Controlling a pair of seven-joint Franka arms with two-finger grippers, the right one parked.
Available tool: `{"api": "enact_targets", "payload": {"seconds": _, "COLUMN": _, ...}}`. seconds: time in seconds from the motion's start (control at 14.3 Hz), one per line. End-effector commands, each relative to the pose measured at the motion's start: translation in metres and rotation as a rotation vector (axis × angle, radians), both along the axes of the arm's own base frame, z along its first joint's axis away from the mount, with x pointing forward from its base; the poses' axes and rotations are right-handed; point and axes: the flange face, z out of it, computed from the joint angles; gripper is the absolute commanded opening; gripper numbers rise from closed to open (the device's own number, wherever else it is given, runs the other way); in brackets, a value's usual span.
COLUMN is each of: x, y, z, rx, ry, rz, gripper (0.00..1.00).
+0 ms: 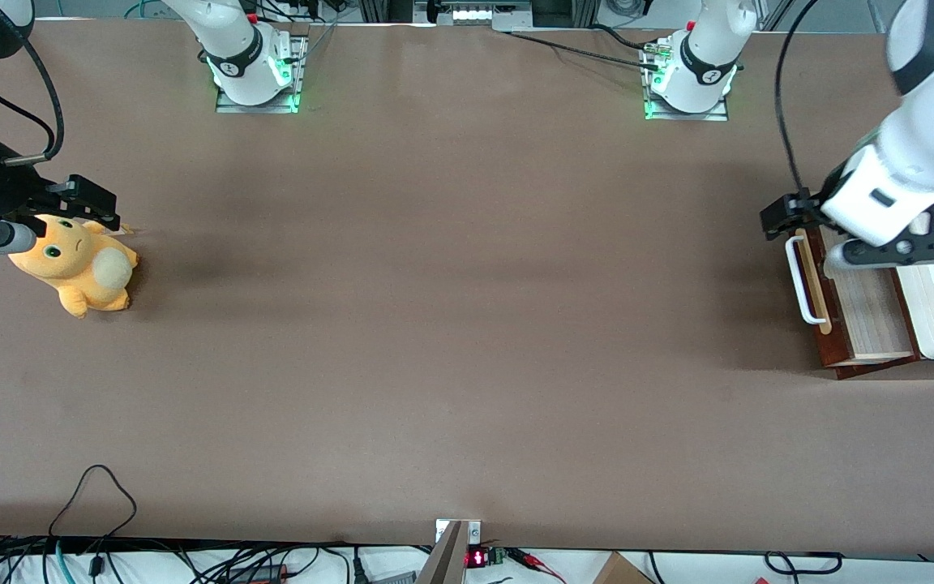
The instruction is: Open lower drawer with left arm only
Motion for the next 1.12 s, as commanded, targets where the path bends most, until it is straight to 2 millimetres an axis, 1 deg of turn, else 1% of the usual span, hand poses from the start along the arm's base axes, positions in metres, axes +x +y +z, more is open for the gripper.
{"api": "enact_targets", "payload": {"seconds": 0.0, "x": -0.018, "y": 0.026, "z": 0.003, "rx": -0.035, "ry": -0.033, "rz": -0.045, "gripper": 1.0}}
{"api": "enact_targets", "payload": {"seconds": 0.21, "x": -0.023, "y": 0.027, "z": 0.005, "rx": -0.034, "ry": -0.038, "rz": -0.051, "gripper": 1.0}}
{"api": "enact_targets", "payload": {"seconds": 0.35, "x": -0.026, "y": 0.027, "z": 0.01, "rx": -0.034, "ry": -0.047, "rz": -0.059, "gripper": 1.0}}
{"api": "enact_targets", "payload": {"seconds": 0.49, "x": -0.026, "y": 0.027, "z": 0.01, "rx": -0.035, "ry": -0.045, "rz": -0.091, "gripper": 1.0}}
{"api": "enact_targets", "payload": {"seconds": 1.05, "x": -0.026, "y": 0.028, "z": 0.016, "rx": -0.034, "ry": -0.055, "rz": -0.091, "gripper": 1.0}}
